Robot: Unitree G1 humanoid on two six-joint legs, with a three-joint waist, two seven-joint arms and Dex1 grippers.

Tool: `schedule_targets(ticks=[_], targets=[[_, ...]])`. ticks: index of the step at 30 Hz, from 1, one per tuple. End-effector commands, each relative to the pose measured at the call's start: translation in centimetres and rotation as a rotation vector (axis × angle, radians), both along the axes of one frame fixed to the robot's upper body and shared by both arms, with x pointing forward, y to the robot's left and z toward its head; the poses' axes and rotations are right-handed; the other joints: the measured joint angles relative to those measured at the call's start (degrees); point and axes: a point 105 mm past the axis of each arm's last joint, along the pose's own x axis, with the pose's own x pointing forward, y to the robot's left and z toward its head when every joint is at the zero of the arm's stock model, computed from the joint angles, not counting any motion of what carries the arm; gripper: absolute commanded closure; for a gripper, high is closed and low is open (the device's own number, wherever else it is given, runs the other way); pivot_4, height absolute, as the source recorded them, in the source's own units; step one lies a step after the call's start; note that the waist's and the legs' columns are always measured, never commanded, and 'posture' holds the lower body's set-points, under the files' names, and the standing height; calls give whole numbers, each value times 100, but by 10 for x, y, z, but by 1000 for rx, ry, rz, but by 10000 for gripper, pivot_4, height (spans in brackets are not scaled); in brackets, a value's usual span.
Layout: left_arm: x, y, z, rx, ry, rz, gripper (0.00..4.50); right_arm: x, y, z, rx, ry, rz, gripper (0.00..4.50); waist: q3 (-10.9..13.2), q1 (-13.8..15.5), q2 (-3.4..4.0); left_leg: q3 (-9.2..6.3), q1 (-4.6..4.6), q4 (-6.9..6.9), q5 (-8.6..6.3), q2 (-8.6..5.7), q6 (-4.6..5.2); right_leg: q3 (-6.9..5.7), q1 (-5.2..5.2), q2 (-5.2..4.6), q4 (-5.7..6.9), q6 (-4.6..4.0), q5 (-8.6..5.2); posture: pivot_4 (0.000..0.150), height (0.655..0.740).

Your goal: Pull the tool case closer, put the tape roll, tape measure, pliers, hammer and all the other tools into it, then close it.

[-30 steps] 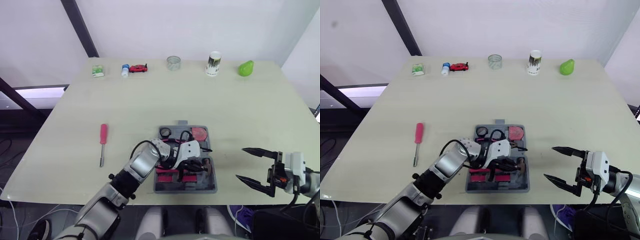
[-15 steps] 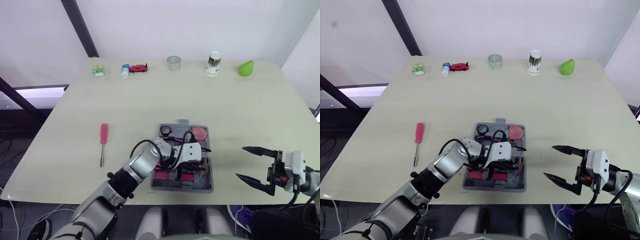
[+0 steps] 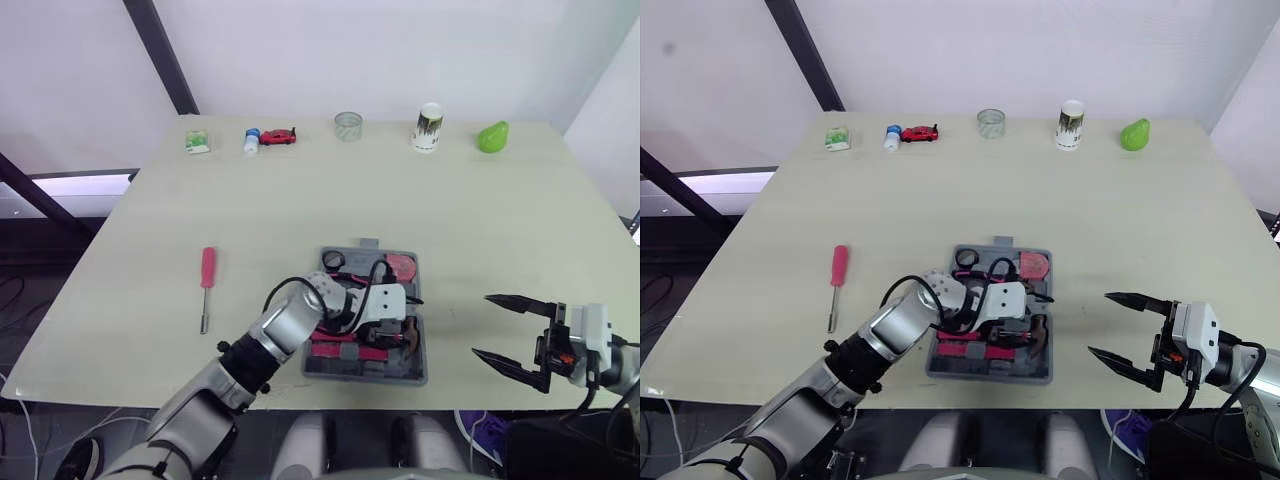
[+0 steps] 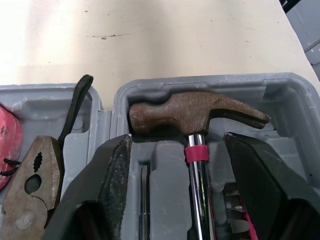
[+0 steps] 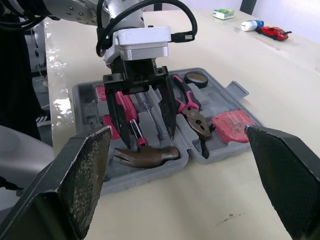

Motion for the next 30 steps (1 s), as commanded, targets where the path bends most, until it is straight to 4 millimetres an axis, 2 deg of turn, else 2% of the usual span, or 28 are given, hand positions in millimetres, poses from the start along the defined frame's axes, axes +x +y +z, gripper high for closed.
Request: schedule_targets(ticks=[1,6,11,15,18,19,20,22,23,26,30], targets=[[-1,-3,12,-32,-34,-21,15649,-1,1,9,6,-46,4,0,0,0,0,0,0,0,0,0,0,0,0,0,0,0,0,1500,7400],[3,-10,34,-138,-67,-11,15649,-1,1,8,6,-44,6,0,0,1,0,0,-1,0,0,2,0,0,0,0,0,0,0,1500,7400],[13,-8,58,-315,20,34,15649,-1,1,8,6,-43,6,0,0,1,0,-1,-1,1,0,3,0,-1,0,-1,-1,0,0,1500,7400],[19,2,60,-343,42,39,15649,-2,1,9,5,-43,6,0,0,-15,0,0,1,0,0,0,0,-1,0,0,0,0,0,1500,7400],[26,14,61,-397,62,60,23244,-2,1,9,6,-42,7,0,0,-5,1,0,1,0,0,0,0,-1,0,1,0,0,0,1500,7400],[26,18,60,-412,62,59,29251,-2,1,9,7,-41,7,0,0,-4,1,1,1,0,0,1,0,-1,0,1,0,0,0,1500,7400],[25,23,57,-419,75,51,32531,-2,1,9,9,-41,8,0,0,-4,1,1,1,0,0,0,0,-1,0,1,0,0,0,1500,7400],[17,33,48,-410,103,14,42765,-2,1,9,9,-41,9,0,-1,-10,1,2,1,0,0,2,-1,0,0,1,-1,0,0,1500,7400],[14,37,43,-396,114,-2,44622,-2,1,10,9,-41,9,0,-1,-12,1,3,2,-1,0,2,-1,1,0,1,-1,0,0,1500,7400],[3,47,30,-353,135,-57,44622,-1,1,10,9,-40,11,0,0,-5,1,3,1,-1,0,1,-1,-1,0,1,-1,0,0,1500,7400],[0,54,15,-321,125,-70,44622,0,2,11,9,-41,16,0,-1,14,1,2,0,0,0,2,0,-1,0,-1,-1,0,0,1500,7400]])
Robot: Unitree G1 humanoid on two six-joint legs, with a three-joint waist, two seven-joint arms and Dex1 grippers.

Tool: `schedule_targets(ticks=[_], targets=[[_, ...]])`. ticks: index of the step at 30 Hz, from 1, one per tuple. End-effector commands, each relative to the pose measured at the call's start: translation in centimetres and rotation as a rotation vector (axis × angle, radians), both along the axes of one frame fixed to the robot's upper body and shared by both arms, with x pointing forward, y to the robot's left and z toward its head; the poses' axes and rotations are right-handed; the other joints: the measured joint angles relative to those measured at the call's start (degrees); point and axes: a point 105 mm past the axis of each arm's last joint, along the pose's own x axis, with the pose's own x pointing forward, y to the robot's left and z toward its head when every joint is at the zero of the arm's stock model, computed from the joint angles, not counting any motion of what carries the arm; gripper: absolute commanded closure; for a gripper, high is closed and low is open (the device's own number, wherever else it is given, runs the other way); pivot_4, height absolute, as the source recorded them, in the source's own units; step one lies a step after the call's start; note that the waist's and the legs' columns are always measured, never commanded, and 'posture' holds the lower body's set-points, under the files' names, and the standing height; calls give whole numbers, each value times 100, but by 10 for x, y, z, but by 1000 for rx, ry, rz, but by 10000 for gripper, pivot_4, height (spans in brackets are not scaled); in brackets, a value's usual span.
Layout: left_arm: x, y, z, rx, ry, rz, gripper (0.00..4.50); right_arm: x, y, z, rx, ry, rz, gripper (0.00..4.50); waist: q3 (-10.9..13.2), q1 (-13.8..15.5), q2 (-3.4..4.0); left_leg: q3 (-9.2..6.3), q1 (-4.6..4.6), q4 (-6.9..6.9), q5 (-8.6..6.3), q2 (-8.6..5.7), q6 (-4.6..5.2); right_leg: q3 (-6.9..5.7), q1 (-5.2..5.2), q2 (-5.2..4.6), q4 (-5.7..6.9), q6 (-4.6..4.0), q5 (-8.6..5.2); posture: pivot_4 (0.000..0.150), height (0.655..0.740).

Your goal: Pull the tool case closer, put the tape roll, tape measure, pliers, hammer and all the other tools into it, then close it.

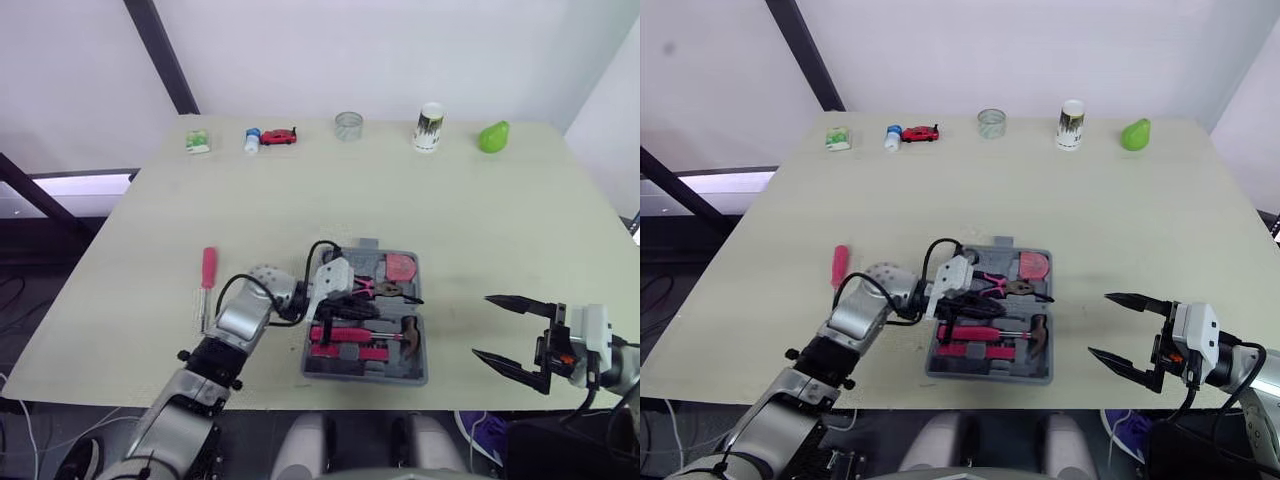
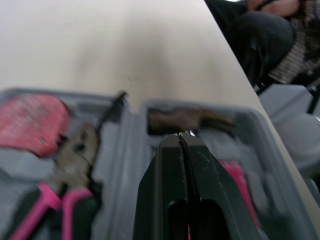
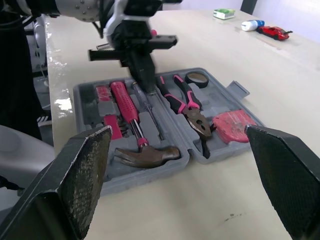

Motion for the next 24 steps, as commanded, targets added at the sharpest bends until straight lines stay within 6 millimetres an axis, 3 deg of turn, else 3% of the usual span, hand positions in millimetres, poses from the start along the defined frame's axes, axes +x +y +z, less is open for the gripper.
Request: schedule_targets(ticks=[1,13,24], targets=[[-3,0,-6,15,-56,-43,44622,0,2,10,8,-40,14,0,0,-5,0,0,0,0,0,0,0,0,0,-1,-1,1,0,1500,7400],[-4,7,-34,96,-76,-14,44622,1,1,12,1,-39,26,0,0,-13,0,0,1,0,0,0,1,0,0,1,0,1,1,1500,7400],[-27,30,-86,290,12,-17,44622,2,1,13,-3,-39,30,0,-31,-27,21,8,68,-18,-3,5,5,7,59,2,-6,0,0,1500,7400]])
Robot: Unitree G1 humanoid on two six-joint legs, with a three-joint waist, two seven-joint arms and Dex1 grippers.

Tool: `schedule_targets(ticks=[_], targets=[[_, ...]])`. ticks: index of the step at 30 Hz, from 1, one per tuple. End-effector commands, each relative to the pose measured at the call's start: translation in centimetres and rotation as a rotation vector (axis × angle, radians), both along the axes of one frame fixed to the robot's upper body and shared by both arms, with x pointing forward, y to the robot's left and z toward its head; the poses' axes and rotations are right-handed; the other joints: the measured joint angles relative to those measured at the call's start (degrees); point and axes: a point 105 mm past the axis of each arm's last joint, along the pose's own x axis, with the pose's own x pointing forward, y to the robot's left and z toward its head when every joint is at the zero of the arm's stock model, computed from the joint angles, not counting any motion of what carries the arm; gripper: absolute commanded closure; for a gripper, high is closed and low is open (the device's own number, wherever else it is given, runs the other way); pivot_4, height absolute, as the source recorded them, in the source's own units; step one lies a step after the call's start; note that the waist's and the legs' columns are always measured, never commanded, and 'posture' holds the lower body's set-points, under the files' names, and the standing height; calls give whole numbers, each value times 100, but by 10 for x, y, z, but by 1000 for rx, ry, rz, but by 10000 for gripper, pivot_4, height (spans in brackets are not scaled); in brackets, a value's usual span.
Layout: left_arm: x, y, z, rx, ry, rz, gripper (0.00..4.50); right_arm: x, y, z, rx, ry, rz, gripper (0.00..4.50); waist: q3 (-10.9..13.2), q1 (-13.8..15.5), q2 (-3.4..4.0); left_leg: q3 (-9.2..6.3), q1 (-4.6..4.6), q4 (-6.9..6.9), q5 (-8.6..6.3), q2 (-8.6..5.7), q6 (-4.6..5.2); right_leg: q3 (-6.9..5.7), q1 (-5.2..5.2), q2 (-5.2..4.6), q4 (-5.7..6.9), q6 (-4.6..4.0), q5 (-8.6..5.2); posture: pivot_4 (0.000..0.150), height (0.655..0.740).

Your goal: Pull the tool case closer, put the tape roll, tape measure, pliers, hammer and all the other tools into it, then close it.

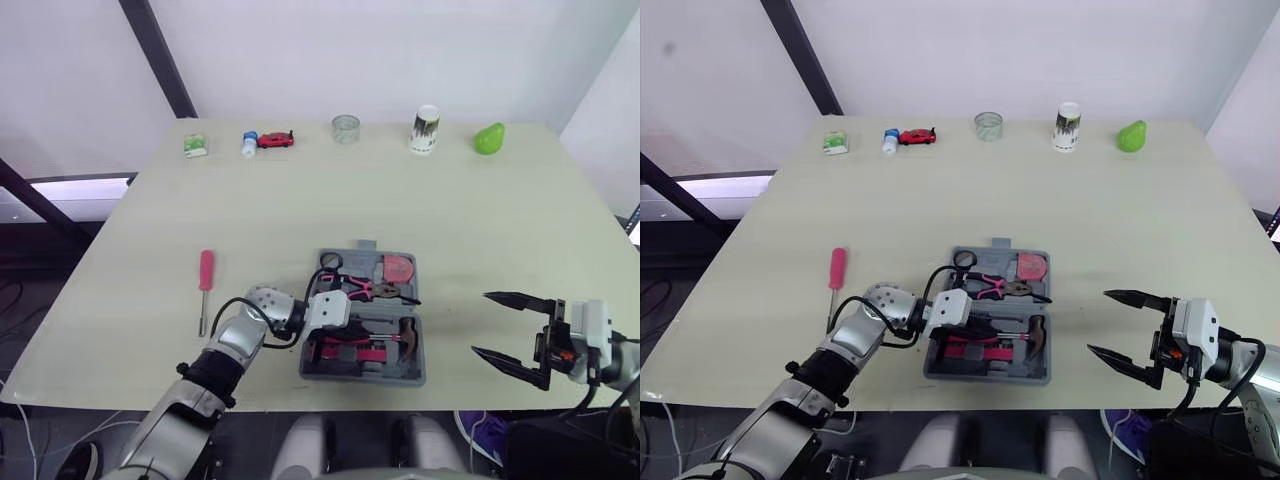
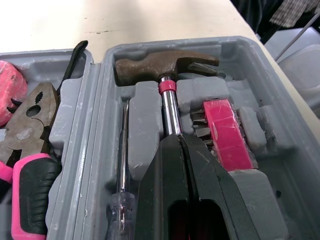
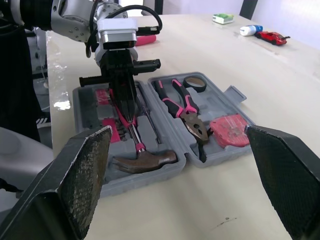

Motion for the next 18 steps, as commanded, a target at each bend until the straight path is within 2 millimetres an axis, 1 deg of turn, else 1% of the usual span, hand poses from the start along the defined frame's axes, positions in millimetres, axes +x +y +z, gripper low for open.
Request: schedule_targets(ticks=[1,3,6,8,11,12,13,14,16,17,18], targets=[[-18,22,-48,167,136,53,44622,0,0,10,-3,-37,11,0,-21,0,8,0,4,0,0,1,0,0,4,0,0,0,0,1500,7400],[-17,23,-51,173,140,70,44622,1,-1,11,-4,-37,13,0,-40,0,18,0,10,0,0,1,0,0,12,0,0,0,0,1500,7400],[-14,24,-52,167,134,96,44622,1,-1,11,-6,-34,16,0,-59,1,26,2,55,-3,-3,1,3,2,54,0,-3,-1,-2,1500,7400],[-7,20,-45,122,116,132,44622,2,-2,11,-7,-34,19,0,-67,2,35,6,59,-4,-3,2,4,6,55,0,-3,-1,-2,1500,7400],[3,8,-19,-20,90,154,44622,3,-2,11,-3,-33,20,0,-70,4,41,12,61,-4,-3,3,4,13,54,-1,-2,-1,-1,1500,7400],[7,5,-8,-67,78,167,44622,4,-2,11,3,-31,18,0,-70,4,41,12,60,-4,-3,4,4,13,53,-1,-2,-1,-1,1500,7400],[10,4,-1,-96,70,176,44622,4,-3,11,7,-30,16,0,-67,5,39,12,59,-4,-3,4,4,13,53,-1,-1,-1,-1,1500,7400],[13,3,10,-133,65,191,44622,5,-3,12,11,-28,13,0,-63,5,36,11,55,-4,-3,4,4,12,51,-1,-2,-1,-1,1500,7400],[15,3,25,-180,63,208,44622,6,-5,11,11,-27,12,0,-57,2,31,9,49,-4,-3,5,4,10,47,-1,-2,0,-1,1500,7400],[17,5,38,-222,52,229,44622,7,-5,12,10,-28,14,0,-52,-4,28,8,43,-4,-3,5,4,9,43,-1,-3,-1,-1,1500,7400],[18,6,47,-247,45,243,44622,7,-6,13,9,-28,15,0,-47,-2,26,6,36,-4,-3,6,4,7,37,-2,-3,0,-1,1500,7400]])
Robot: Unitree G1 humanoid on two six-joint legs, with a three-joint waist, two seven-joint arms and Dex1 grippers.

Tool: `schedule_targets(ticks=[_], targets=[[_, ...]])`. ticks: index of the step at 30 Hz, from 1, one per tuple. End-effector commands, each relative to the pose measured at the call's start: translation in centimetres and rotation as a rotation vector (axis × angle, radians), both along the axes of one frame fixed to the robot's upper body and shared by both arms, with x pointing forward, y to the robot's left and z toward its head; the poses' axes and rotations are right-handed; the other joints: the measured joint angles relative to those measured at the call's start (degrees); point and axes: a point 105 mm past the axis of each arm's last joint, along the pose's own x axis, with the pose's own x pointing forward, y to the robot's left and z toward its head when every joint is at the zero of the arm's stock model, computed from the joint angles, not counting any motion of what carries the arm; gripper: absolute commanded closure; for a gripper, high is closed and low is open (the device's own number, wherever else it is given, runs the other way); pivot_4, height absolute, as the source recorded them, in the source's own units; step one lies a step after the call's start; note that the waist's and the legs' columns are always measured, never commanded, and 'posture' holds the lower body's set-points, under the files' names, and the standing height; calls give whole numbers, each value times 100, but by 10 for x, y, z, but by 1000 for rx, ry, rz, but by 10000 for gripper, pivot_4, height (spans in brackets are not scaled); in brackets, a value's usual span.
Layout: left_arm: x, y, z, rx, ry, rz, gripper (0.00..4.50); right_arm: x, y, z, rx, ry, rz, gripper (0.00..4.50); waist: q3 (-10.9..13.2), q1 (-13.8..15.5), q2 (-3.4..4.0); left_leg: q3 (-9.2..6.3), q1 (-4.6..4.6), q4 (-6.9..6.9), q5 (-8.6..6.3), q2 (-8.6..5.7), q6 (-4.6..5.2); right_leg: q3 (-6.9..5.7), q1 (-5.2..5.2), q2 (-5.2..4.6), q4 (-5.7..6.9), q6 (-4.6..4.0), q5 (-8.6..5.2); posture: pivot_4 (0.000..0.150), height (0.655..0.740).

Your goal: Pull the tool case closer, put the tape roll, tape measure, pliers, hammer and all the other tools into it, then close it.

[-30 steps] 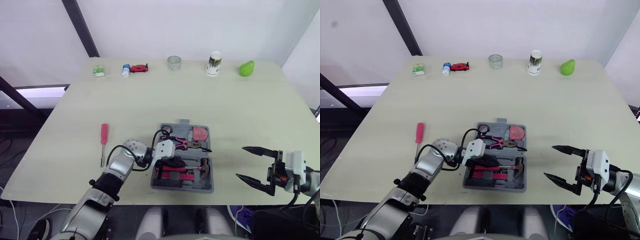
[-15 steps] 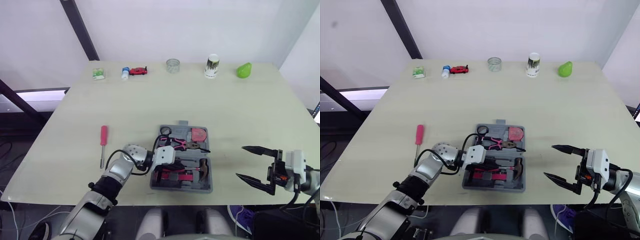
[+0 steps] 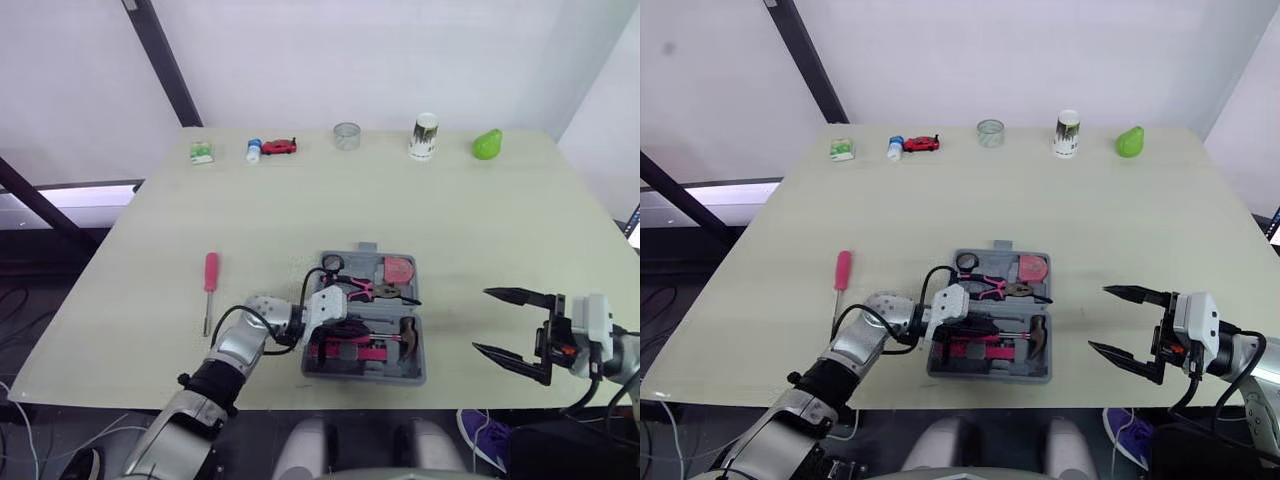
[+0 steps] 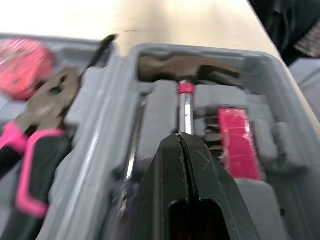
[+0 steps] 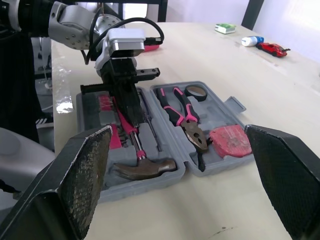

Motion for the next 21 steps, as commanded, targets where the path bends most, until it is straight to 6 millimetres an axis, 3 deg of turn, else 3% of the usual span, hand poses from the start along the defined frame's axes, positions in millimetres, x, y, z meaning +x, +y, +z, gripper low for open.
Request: schedule_targets(ticks=[1,6,12,14,16,19,21], targets=[[8,6,52,-135,-82,75,44622,3,-5,9,8,-25,2,0,5,3,-2,-5,-7,1,0,1,0,-4,-4,-1,-2,0,0,1500,7400],[19,41,77,-185,-133,294,44622,11,-13,10,63,-30,-63,0,6,8,-1,-11,-31,2,0,0,0,-9,-25,-13,-3,0,0,1500,7400],[23,103,83,-228,-127,603,44622,12,-32,1,89,-23,-189,0,16,10,0,-15,-38,2,-1,-3,1,-14,-27,-24,-6,0,0,1500,7400],[16,129,80,-215,-127,705,35164,10,-41,-3,102,-11,-245,0,19,8,-5,-15,-41,-1,-2,-3,2,-11,-31,-31,-8,0,0,1500,7400],[6,154,77,-201,-127,797,29719,7,-52,-8,116,-1,-313,0,24,7,-6,-15,-42,-2,-2,-3,3,-10,-33,-36,-8,0,0,1500,7400],[-18,214,67,-187,-132,1059,14664,-4,-82,-20,142,22,-492,0,24,1,-7,-12,-40,-18,-4,-1,3,-8,-36,-71,-15,-2,-1,1500,7400],[-33,241,60,-203,-133,1198,4786,-11,-95,-25,144,37,-558,0,25,6,-9,-12,-43,-31,-4,-3,3,-11,-40,-78,-26,-3,-1,1500,7400]])
